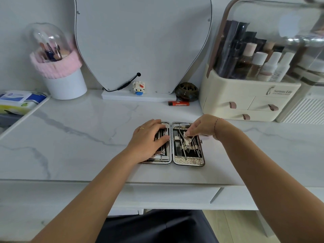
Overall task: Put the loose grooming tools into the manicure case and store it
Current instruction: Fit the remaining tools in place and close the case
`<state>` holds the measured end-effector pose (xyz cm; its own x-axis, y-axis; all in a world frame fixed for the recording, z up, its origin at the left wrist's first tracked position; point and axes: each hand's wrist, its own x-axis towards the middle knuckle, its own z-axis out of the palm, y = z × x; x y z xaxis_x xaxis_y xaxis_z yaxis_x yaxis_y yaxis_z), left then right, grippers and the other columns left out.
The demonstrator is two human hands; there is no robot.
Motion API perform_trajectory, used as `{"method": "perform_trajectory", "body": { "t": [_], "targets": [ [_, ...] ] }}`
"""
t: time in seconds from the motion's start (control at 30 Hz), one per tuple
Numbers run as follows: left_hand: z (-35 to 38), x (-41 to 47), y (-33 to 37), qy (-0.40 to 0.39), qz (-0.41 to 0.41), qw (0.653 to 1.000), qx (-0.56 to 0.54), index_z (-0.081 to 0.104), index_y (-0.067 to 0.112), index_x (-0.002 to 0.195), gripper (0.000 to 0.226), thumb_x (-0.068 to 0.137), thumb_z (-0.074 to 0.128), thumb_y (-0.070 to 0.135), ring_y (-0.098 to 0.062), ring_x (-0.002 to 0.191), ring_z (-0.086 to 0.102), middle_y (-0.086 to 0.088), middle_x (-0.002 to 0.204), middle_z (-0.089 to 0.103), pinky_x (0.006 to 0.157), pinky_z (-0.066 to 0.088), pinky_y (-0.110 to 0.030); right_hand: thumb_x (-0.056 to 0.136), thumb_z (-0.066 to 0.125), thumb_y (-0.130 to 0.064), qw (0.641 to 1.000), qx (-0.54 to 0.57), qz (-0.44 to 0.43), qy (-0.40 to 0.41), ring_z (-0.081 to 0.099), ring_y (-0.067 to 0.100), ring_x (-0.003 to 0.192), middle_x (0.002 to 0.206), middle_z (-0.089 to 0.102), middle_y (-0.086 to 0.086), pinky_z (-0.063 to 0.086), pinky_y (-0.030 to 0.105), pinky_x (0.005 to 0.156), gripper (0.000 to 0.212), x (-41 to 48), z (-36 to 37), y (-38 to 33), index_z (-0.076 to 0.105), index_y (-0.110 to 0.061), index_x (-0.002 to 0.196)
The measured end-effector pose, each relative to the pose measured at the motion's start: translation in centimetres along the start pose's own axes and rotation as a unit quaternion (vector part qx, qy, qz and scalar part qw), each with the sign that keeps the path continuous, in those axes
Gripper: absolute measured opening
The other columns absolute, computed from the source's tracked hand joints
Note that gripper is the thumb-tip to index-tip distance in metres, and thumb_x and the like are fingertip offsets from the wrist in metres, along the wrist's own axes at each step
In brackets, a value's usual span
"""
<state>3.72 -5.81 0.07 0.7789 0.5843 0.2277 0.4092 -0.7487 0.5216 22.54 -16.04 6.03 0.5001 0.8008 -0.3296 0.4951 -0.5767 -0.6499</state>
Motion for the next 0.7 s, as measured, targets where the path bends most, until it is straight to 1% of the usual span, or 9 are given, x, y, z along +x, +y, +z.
{"method": "perform_trajectory", "body": {
  "t": [0.1, 0.3, 0.37, 0.43, 0.5, 0.53, 0.57, 0.63, 0.7],
  "targets": [
    [0.1, 0.0, 0.1, 0.002, -0.001, 1.000, 0.005, 0.045, 0.026, 0.134, 0.048, 0.091, 0.047, 0.047, -0.013, 0.140, 0.023, 0.006, 0.149, 0.033, 0.114, 0.017, -0.041, 0.071, 0.079, -0.024, 1.000, -0.023, -0.001, -0.003, 0.060, 0.020, 0.098, 0.094, 0.071, 0.004, 0.044, 0.033, 0.088, 0.012, 0.1, 0.0, -0.2, 0.069, -0.023, 0.064],
    [-0.2, -0.1, 0.5, 0.000, -0.007, 1.000, 0.001, 0.045, 0.025, 0.134, 0.048, 0.091, 0.048, 0.046, -0.015, 0.139, 0.023, 0.004, 0.150, 0.031, 0.114, 0.017, -0.037, 0.073, 0.077, -0.026, 0.999, -0.045, -0.014, -0.004, 0.060, 0.019, 0.092, 0.088, 0.068, 0.001, 0.044, 0.031, 0.083, 0.017, -0.1, 0.2, -0.3, 0.065, -0.022, 0.063],
    [-0.7, -0.4, 1.0, 0.001, -0.036, 0.998, -0.052, 0.046, 0.024, 0.133, 0.046, 0.091, 0.050, 0.043, -0.015, 0.140, 0.021, 0.003, 0.150, 0.028, 0.112, 0.017, -0.033, 0.074, 0.076, -0.027, 0.999, -0.032, -0.025, 0.022, 0.060, 0.020, 0.089, 0.084, 0.067, 0.001, 0.046, 0.033, 0.083, 0.015, -0.5, 0.5, 0.2, 0.065, -0.019, 0.067],
    [-1.7, -1.1, 1.4, 0.017, -0.089, 0.988, -0.128, 0.045, 0.024, 0.133, 0.045, 0.092, 0.050, 0.041, -0.013, 0.138, 0.025, 0.003, 0.148, 0.030, 0.109, 0.020, -0.032, 0.077, 0.073, -0.029, 0.997, 0.009, -0.041, 0.061, 0.061, 0.021, 0.086, 0.087, 0.065, 0.004, 0.050, 0.037, 0.084, 0.017, -1.4, 0.7, 1.1, 0.063, -0.016, 0.084],
    [-2.9, -2.2, 1.3, 0.031, -0.158, 0.964, -0.212, 0.046, 0.023, 0.131, 0.044, 0.091, 0.053, 0.040, -0.013, 0.129, 0.038, 0.004, 0.139, 0.041, 0.109, 0.029, -0.034, 0.081, 0.069, -0.029, 0.991, 0.108, -0.023, 0.073, 0.063, 0.023, 0.089, 0.098, 0.065, 0.010, 0.053, 0.040, 0.086, 0.035, -2.7, 0.6, 2.1, 0.057, -0.010, 0.107],
    [-3.4, -2.8, 1.2, 0.032, -0.190, 0.944, -0.269, 0.050, 0.023, 0.128, 0.041, 0.090, 0.055, 0.038, -0.013, 0.124, 0.044, 0.004, 0.134, 0.047, 0.108, 0.032, -0.036, 0.083, 0.067, -0.027, 0.983, 0.171, -0.007, 0.067, 0.064, 0.024, 0.094, 0.103, 0.064, 0.013, 0.055, 0.039, 0.083, 0.040, -3.5, 0.6, 2.4, 0.052, -0.008, 0.115],
    [-3.9, -3.3, 1.3, 0.029, -0.208, 0.919, -0.334, 0.055, 0.021, 0.120, 0.033, 0.089, 0.057, 0.034, -0.013, 0.117, 0.050, 0.002, 0.127, 0.055, 0.106, 0.036, -0.036, 0.085, 0.065, -0.023, 0.972, 0.227, 0.005, 0.057, 0.062, 0.026, 0.101, 0.109, 0.062, 0.015, 0.056, 0.037, 0.080, 0.043, -4.2, 0.7, 2.6, 0.048, -0.006, 0.121],
    [-4.7, -3.8, 2.0, 0.015, -0.226, 0.863, -0.451, 0.061, 0.015, 0.092, 0.007, 0.091, 0.056, 0.020, -0.011, 0.097, 0.059, 0.000, 0.099, 0.067, 0.097, 0.041, -0.030, 0.087, 0.063, -0.017, 0.957, 0.286, 0.018, 0.048, 0.059, 0.027, 0.108, 0.116, 0.058, 0.019, 0.057, 0.035, 0.074, 0.045, -5.3, 0.9, 2.7, 0.044, -0.003, 0.127],
    [-5.4, -3.5, 2.7, 0.021, -0.253, 0.822, -0.509, 0.060, 0.013, 0.077, 0.014, 0.089, 0.053, 0.009, -0.013, 0.083, 0.060, -0.001, 0.078, 0.066, 0.084, 0.045, -0.027, 0.087, 0.062, -0.012, 0.953, 0.299, 0.019, 0.057, 0.061, 0.026, 0.102, 0.116, 0.057, 0.020, 0.058, 0.033, 0.070, 0.047, -5.6, 1.0, 2.6, 0.042, -0.001, 0.128]
  ]
}}
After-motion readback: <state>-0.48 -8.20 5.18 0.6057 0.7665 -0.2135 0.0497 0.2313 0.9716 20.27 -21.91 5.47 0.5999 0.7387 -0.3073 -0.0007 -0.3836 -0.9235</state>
